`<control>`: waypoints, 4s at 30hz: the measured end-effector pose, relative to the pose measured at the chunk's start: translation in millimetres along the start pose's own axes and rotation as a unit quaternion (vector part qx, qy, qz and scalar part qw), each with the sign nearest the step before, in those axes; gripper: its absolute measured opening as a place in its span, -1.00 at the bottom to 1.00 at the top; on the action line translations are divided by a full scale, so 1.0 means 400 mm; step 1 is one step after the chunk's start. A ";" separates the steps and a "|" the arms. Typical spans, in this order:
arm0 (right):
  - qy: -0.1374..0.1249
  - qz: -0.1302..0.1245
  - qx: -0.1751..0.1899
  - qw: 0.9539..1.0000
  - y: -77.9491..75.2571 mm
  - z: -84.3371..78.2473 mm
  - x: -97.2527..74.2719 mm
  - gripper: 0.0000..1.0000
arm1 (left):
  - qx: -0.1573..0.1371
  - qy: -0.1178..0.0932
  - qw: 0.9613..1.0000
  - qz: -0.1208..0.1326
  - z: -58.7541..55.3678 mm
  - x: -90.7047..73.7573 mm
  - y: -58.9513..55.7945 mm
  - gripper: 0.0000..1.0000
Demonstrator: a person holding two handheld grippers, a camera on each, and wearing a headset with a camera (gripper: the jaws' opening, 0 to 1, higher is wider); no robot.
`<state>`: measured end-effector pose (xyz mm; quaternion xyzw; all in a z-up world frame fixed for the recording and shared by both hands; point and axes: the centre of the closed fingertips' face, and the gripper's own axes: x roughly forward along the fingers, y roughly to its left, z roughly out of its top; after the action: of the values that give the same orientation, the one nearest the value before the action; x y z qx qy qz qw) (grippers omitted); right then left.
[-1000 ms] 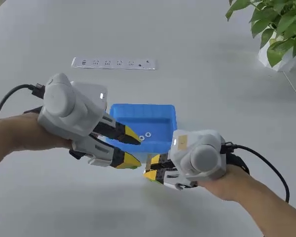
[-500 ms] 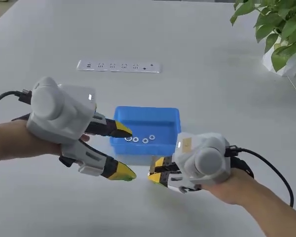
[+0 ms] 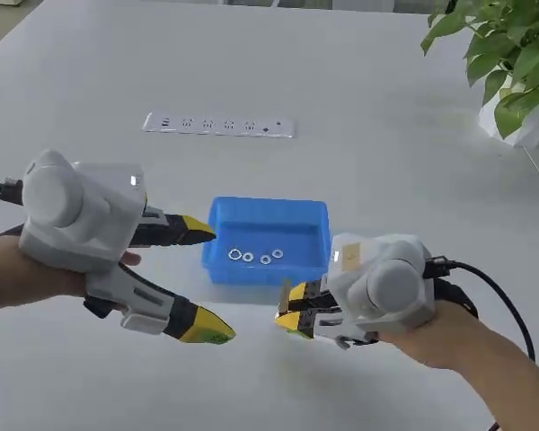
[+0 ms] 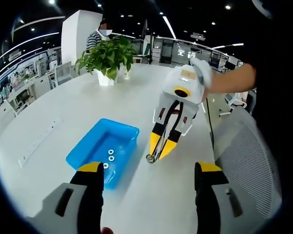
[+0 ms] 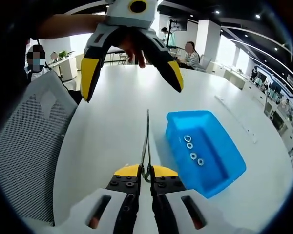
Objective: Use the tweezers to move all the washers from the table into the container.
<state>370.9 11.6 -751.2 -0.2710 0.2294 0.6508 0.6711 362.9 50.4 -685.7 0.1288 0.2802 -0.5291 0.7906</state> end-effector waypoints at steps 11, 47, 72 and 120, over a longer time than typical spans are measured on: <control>-0.007 -0.006 -0.013 1.000 -0.021 0.055 -0.038 -0.84 | -0.019 -0.016 0.999 0.025 -0.007 -0.013 0.001 0.84; -0.037 -0.014 -0.055 0.998 -0.215 0.107 -0.027 -0.84 | -0.044 -0.049 0.996 0.052 0.017 -0.020 0.029 0.98; -0.032 0.029 -0.033 0.999 -0.240 0.034 0.069 -0.83 | -0.041 -0.050 0.997 0.053 0.019 0.006 0.065 0.96; -0.007 0.047 -0.053 0.997 -0.227 -0.005 0.096 -0.82 | 0.088 -0.009 0.996 -0.013 0.129 0.156 0.175 -0.71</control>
<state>463.6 38.6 -772.0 -0.2906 0.2021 0.6951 0.6258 459.9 5.4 -686.6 0.1899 0.2272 -0.5629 0.7717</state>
